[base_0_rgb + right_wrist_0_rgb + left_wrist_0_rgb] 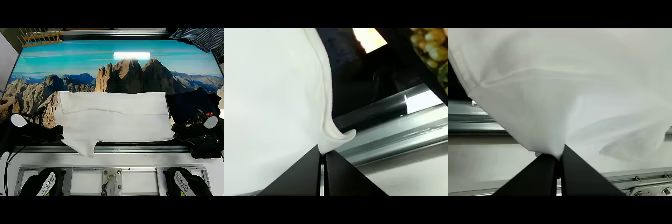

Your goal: Fold the clothes and pants, and hang the long-sleeved shirts on hangers.

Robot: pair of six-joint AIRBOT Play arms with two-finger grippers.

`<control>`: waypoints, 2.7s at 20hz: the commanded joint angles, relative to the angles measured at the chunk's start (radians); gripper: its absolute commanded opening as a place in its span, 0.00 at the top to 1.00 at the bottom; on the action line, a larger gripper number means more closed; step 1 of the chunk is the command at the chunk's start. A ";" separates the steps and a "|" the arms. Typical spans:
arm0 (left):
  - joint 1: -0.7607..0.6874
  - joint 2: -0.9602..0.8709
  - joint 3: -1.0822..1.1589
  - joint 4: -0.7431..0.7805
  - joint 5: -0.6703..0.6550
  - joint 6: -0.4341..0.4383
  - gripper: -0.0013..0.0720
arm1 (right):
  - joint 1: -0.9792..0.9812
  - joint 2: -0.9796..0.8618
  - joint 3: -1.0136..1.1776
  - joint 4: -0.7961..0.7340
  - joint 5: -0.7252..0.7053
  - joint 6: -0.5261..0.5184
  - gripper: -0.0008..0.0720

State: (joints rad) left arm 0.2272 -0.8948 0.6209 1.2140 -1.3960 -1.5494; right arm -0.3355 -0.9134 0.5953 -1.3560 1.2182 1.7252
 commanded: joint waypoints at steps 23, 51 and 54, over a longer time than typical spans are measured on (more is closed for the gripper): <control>-0.100 -0.789 0.999 0.087 0.069 0.005 0.24 | 0.211 -0.647 0.833 0.175 -0.264 -0.106 0.12; -0.384 -0.546 0.517 -0.091 0.430 0.017 0.97 | 0.119 -0.716 0.497 0.407 -0.242 -0.372 0.98; -0.429 -0.572 0.533 -0.092 0.451 -0.020 0.97 | 0.101 -0.671 0.562 0.277 -0.141 -0.354 0.98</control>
State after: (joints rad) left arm -0.1623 -1.4479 1.1412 1.1236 -0.9756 -1.5394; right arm -0.2264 -1.6131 1.1141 -0.9932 1.0065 1.3540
